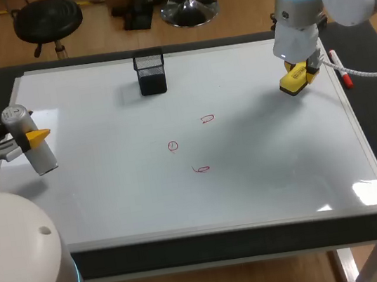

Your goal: Pick up the inspection probe, press it on each red-marked spot on the whiteboard one by one, put down the probe, pick up the eraser, and wipe off all the red marks.

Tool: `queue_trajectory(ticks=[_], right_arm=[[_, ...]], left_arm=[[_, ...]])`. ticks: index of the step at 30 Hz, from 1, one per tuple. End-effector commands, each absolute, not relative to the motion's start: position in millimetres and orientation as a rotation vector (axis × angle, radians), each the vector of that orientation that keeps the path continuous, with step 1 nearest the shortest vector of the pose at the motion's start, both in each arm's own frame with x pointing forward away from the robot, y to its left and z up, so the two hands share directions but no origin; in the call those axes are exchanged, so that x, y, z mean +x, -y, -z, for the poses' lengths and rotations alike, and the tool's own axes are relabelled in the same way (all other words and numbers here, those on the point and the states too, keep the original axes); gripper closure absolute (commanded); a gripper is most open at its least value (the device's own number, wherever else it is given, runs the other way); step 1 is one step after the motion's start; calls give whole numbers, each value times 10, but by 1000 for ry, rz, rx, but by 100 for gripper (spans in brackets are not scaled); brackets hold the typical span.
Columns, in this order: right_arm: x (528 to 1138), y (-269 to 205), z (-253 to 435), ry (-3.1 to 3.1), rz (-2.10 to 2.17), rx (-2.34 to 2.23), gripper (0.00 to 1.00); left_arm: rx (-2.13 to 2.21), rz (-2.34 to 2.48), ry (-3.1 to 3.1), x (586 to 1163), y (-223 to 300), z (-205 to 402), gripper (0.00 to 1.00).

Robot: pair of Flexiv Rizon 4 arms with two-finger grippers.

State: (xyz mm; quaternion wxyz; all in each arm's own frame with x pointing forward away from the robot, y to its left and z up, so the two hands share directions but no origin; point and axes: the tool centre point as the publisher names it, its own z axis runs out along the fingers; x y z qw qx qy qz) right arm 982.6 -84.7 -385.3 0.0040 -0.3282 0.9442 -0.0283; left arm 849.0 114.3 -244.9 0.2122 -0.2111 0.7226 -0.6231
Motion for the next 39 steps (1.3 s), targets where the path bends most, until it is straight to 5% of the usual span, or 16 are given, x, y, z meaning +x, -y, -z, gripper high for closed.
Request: queue_trajectory(ticks=[1,39], right_arm=[[9808,820,3837,-2952,103,-1052,100],[8775,-1874,3912,-2429,79,-2000,100]], left_arm=[[-587,1727,-2004,8487,-1133,2442,100],[-587,1727,-2004,8487,-1133,2442,100]])
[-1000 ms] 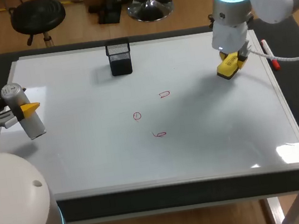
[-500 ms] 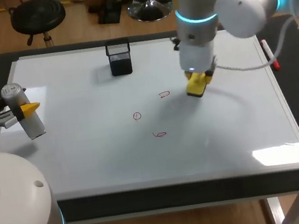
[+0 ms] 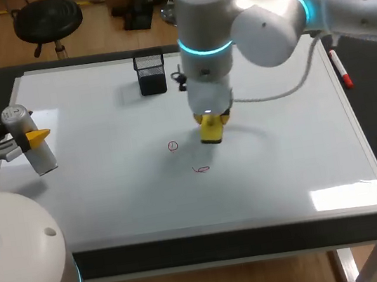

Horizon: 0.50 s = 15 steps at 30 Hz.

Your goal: Pick up the inspection probe, press it on each red-marked spot on the whiteboard one by one, put down the probe, pick up the eraser, and wipe off all the red marks.

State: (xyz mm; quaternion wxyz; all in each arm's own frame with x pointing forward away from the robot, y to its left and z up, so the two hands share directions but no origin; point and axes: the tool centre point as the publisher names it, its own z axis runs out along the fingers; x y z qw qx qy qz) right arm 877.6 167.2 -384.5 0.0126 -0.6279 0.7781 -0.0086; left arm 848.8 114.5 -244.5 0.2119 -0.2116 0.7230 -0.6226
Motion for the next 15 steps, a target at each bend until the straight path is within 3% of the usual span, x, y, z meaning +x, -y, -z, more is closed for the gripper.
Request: queue_trajectory(ticks=[1,15], right_arm=[[8770,-1924,3924,-2418,75,-2014,100],[8770,-2554,4067,-2266,76,-2178,100]], left_arm=[[-587,1727,-2004,8487,-1133,2442,100],[-587,1727,-2004,8487,-1133,2442,100]])
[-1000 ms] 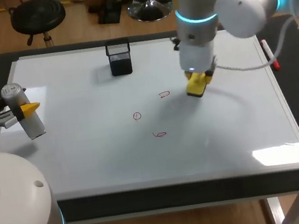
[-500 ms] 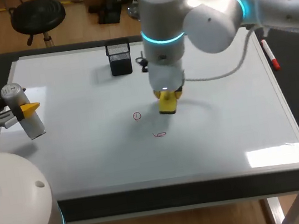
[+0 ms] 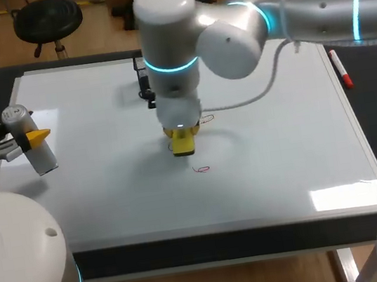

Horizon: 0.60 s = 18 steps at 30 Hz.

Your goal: Pick up the inspection probe, press it on each red-marked spot on the whiteboard one by one, put down the probe, pick up the eraser, and wipe off all the red marks.

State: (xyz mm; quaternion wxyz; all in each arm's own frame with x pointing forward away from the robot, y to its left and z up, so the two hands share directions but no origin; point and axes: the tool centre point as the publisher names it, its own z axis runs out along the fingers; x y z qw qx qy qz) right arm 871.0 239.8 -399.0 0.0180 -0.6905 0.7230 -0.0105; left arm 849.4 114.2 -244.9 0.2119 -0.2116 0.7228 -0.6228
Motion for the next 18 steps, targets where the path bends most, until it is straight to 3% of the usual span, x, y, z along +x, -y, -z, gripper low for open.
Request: queue_trajectory(ticks=[1,18], right_arm=[[8781,-2579,4081,-2260,81,-2190,100],[8851,-2755,4190,-2179,59,-2236,100]], left_arm=[[-587,1727,-2004,8487,-1133,2442,100],[-587,1727,-2004,8487,-1133,2442,100]])
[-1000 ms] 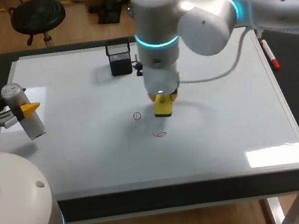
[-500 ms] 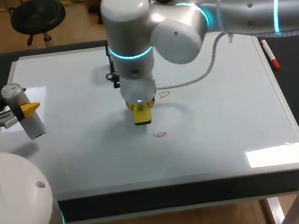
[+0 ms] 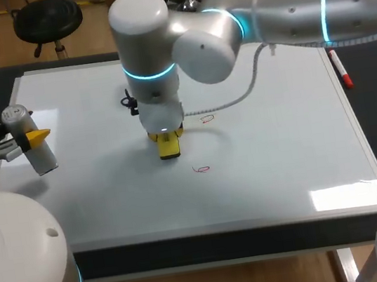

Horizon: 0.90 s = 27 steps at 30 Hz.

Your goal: Pick up the inspection probe, press it on each red-marked spot on the whiteboard one by one, put down the probe, pick up the eraser, and wipe off all the red marks.

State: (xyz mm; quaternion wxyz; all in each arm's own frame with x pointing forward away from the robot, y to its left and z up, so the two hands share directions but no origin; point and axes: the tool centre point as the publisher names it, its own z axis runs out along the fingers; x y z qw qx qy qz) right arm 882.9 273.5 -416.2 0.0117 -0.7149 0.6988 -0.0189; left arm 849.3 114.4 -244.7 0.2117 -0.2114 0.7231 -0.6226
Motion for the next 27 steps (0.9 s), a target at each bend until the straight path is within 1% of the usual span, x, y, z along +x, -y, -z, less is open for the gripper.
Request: queue_trajectory(ticks=[1,14,27], right_arm=[[8850,-2754,4197,-2179,57,-2237,100],[8880,-2613,4289,-2210,33,-2235,100],[8883,-2214,4323,-2310,54,-2159,100]], left_arm=[[-587,1727,-2004,8487,-1133,2442,100],[-587,1727,-2004,8487,-1133,2442,100],[-587,1727,-2004,8487,-1133,2442,100]])
